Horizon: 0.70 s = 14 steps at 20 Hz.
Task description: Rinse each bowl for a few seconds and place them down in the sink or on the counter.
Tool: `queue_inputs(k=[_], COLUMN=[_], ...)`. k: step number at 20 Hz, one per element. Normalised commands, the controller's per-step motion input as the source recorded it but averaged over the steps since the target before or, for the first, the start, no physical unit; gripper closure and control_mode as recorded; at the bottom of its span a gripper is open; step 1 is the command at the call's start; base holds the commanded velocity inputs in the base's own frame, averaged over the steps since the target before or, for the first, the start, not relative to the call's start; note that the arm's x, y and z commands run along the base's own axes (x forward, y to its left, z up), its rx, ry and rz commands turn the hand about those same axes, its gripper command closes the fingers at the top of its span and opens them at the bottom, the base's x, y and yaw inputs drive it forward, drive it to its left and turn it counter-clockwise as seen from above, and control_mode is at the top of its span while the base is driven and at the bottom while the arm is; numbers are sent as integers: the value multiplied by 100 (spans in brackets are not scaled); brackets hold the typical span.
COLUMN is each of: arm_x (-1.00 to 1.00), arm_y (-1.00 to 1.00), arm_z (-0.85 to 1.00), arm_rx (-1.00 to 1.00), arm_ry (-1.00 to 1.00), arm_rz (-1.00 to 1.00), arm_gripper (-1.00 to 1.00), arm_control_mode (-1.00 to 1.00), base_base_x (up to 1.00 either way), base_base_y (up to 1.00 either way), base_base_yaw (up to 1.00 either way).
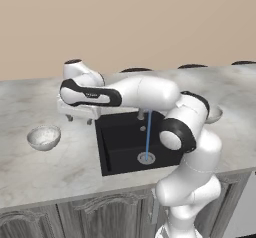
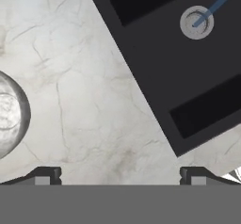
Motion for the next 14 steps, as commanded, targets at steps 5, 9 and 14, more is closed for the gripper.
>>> queue_inputs(k=[5, 9, 14], arm_x=[7, 6, 3], arm_y=[32, 24, 17], arm_z=[-18, -13, -12], arm_rx=[0, 0, 0], arm_ry=[7, 4, 0], arm_rz=[0, 0, 0], arm_gripper=[-100, -100, -100], arm_control_mode=[-100, -100, -100], base_base_x=[0, 0, 0], base_base_y=[0, 0, 0], base_base_yaw=[0, 0, 0])
